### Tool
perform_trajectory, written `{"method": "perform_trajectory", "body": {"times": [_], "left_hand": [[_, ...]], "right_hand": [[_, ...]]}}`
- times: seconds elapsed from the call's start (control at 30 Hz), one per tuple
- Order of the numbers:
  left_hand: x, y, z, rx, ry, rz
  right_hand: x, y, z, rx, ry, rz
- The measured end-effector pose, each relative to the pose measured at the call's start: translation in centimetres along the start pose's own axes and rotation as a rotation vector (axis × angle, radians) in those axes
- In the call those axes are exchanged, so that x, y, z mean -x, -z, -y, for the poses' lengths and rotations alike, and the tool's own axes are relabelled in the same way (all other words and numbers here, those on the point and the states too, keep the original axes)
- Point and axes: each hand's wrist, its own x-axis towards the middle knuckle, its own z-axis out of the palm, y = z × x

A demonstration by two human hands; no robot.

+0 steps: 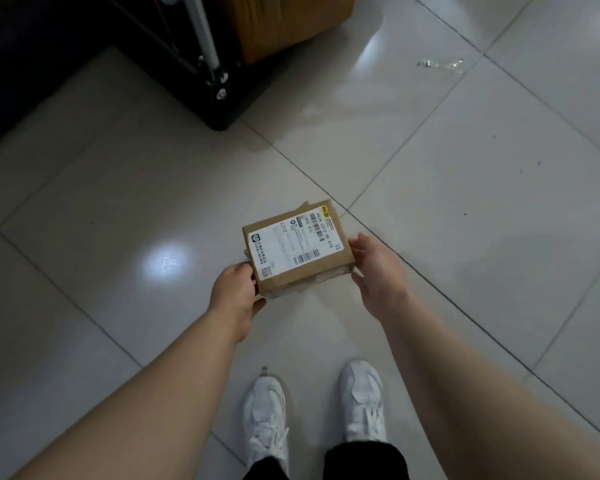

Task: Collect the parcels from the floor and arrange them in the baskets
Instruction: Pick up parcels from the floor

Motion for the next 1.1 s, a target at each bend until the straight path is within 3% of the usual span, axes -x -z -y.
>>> {"method": "perform_trajectory", "body": {"times": [0.27,0.47,0.63,0.83,1.1], "left_hand": [[-7.0,-1.2,1.7,0.096,0.042,-0.078],[-9.7,-2.1,3.3,0.198,0.048,-0.091],[-10.4,-2.3,3.5,0.310,0.080,0.007],[-7.2,-0.5,1.1,0.270,0.018,-0.011],[1.8,5.7,-7.2,0.147,-0.163,-0.099]], "right_hand": [[-7.6,-3.2,-0.4,0.217,0.029,0.010],[-10.3,-2.6,-0.2,0.400,0.196,0.260],[-10.7,-3.3,-0.1,0.549,0.162,0.460],[-7.0,-3.8,1.9,0.567,0.167,0.544],[6.4,-6.8,12.8,0.475,0.152,0.630]]}}
